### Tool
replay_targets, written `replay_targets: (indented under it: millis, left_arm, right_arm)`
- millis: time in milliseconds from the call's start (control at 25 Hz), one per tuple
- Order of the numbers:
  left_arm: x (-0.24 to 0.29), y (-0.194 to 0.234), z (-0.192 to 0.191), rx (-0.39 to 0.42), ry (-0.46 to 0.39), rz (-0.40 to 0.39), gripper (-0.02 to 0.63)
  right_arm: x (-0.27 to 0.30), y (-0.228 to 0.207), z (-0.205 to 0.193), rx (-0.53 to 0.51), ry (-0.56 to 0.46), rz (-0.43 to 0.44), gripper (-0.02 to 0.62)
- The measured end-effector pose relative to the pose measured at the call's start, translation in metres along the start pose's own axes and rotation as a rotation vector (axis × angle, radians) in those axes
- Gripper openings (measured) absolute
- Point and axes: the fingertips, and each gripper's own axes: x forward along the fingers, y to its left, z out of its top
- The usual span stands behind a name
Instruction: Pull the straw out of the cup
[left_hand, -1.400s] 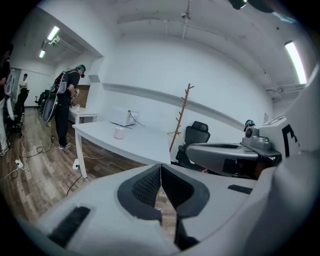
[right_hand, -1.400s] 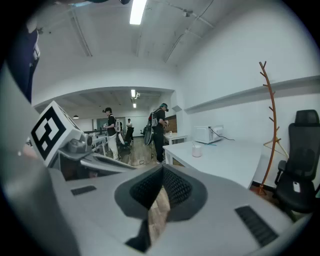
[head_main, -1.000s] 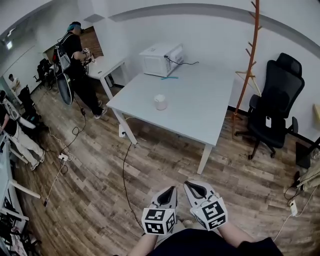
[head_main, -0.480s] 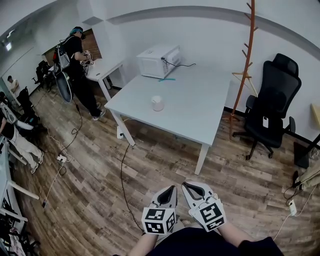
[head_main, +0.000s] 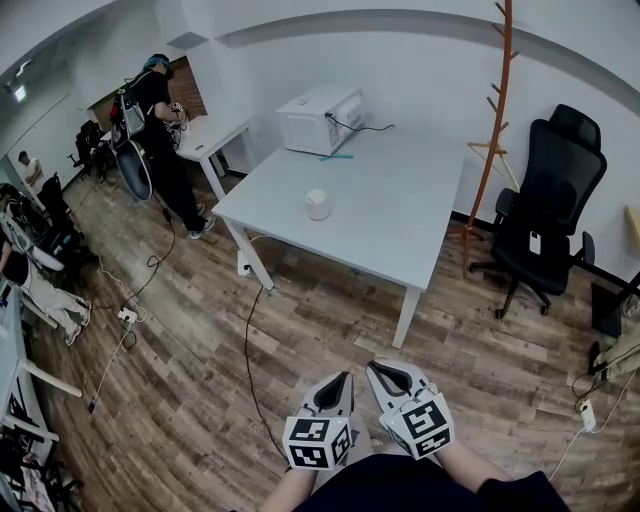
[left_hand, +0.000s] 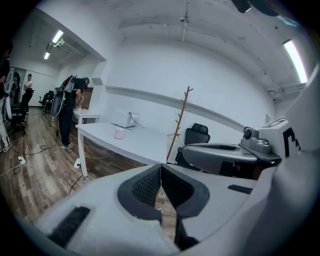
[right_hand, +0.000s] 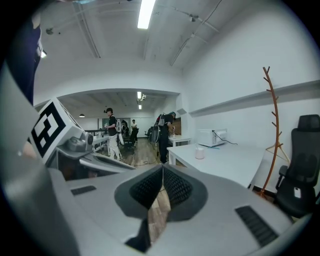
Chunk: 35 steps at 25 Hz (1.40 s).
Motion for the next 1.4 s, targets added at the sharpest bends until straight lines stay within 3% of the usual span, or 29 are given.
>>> replay_targets:
  millis: [720,1400]
  left_arm:
    - [0.045,0.025,0.020,-0.011,0.009,-0.024,0.017]
    - [0.107,0.103,0.063,-0.016,0.020,-0.020,0.018]
  right_arm:
    - [0.034,-0.035,0.007,0.003,0.003,-0.034,0.031]
    - [0.133,-0.071,0.031,-0.004,0.006,-0.029,0.031]
